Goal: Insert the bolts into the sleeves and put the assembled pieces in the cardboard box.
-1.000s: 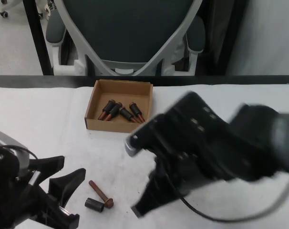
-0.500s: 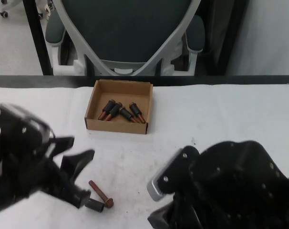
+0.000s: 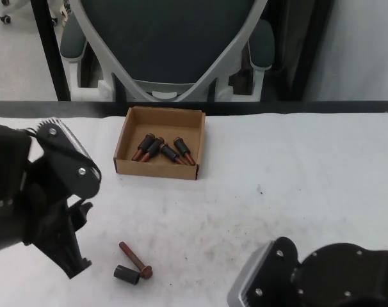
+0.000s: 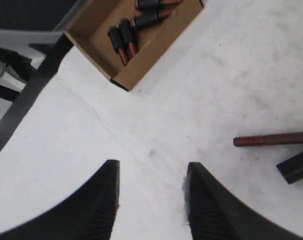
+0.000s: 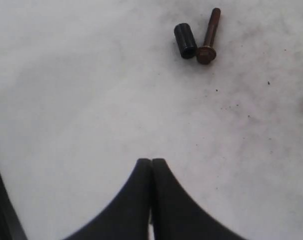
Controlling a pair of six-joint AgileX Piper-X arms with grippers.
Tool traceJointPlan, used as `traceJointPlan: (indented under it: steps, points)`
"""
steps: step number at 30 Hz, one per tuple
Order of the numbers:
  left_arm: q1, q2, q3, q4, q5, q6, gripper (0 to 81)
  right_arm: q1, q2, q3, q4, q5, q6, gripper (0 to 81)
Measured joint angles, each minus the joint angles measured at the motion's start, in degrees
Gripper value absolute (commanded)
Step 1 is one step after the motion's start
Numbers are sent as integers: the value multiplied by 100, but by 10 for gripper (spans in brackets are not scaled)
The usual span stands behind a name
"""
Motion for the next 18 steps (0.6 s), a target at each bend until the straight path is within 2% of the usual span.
traceJointPlan:
  steps: [4, 10, 14, 17, 18]
  points:
    - [0, 559, -214, 217, -332, 183, 405, 7, -187, 77, 0, -10, 7, 2]
    - [-34, 1120, -315, 495, -458, 272, 405, 7, -259, 106, -45, -10, 7, 2]
    - [-273, 1353, -323, 563, -513, 382, 405, 7, -259, 106, -45, -10, 7, 2]
    - [-522, 1408, -323, 606, -442, 737, 405, 7, -259, 106, -45, -10, 7, 2]
    - [-615, 1405, -323, 635, -186, 1559, 405, 7, -259, 106, -45, -10, 7, 2]
